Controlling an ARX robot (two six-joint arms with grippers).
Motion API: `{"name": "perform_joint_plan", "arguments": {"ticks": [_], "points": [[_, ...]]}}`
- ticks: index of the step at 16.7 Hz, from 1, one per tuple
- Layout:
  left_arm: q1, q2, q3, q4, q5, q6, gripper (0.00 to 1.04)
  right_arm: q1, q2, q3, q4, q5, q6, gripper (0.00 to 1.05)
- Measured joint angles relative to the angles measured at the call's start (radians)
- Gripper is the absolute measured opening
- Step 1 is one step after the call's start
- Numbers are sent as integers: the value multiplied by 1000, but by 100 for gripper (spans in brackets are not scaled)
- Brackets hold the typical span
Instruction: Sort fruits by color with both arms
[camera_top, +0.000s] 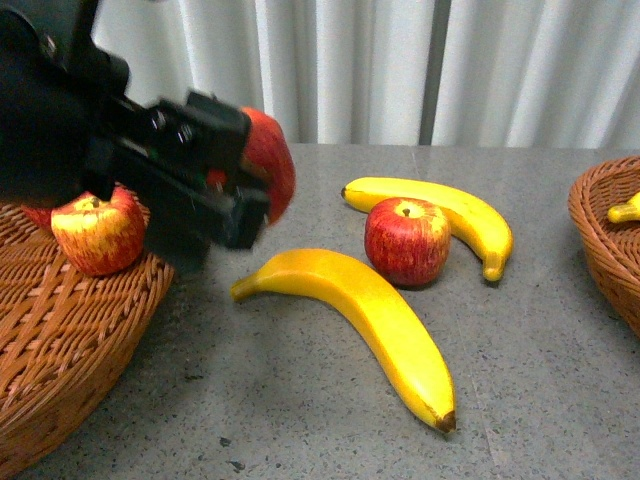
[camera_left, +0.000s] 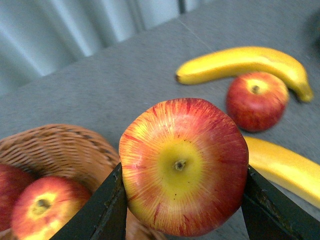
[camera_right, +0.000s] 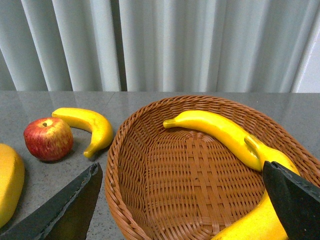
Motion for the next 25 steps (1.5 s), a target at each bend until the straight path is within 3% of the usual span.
{"name": "perform_joint_plan", "arguments": {"ticks": [5,10,15,16,20,23,25], "points": [[157,-173,-114,33,-204,-234,56,0,0,0,0,0,0,98],[327,-358,-286,27,-195,-446,56,0,0,0,0,0,0,98],[415,-282,-385,80,-134,-477,56,0,0,0,0,0,0,98],[416,-282,-385,79,-134,-479,56,0,0,0,0,0,0,98],[363,-378,-379,-13,-133,-497,100,0,0,0,0,0,0,98],[219,-508,-277,-77,-208,-487,98,0,0,0,0,0,0,98],[78,-460,-197,18,-178,-389,98,0,0,0,0,0,0,98]]}}
